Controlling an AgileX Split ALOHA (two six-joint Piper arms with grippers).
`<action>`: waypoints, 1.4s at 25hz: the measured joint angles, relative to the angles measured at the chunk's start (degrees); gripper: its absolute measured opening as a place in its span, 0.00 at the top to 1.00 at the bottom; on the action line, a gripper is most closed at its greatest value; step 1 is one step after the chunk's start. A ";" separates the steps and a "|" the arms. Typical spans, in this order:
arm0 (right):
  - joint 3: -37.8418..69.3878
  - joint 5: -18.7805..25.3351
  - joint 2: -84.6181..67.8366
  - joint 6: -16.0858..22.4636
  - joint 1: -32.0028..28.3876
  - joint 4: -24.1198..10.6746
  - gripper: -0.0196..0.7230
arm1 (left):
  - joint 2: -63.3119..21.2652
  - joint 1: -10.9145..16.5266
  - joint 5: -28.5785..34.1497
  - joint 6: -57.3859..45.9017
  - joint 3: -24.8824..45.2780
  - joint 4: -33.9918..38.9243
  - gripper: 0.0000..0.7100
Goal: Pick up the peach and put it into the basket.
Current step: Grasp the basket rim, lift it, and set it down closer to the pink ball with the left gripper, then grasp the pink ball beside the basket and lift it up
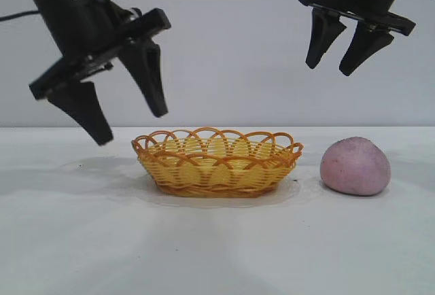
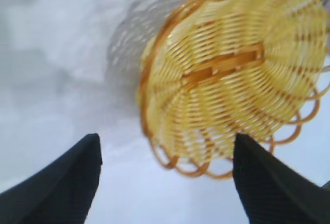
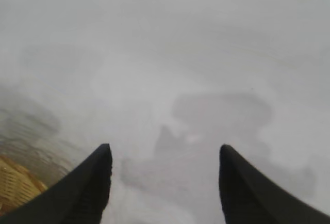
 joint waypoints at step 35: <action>0.00 1.51 0.00 0.00 0.00 0.00 0.44 | -3.77 14.15 11.28 -6.89 -9.37 27.07 0.35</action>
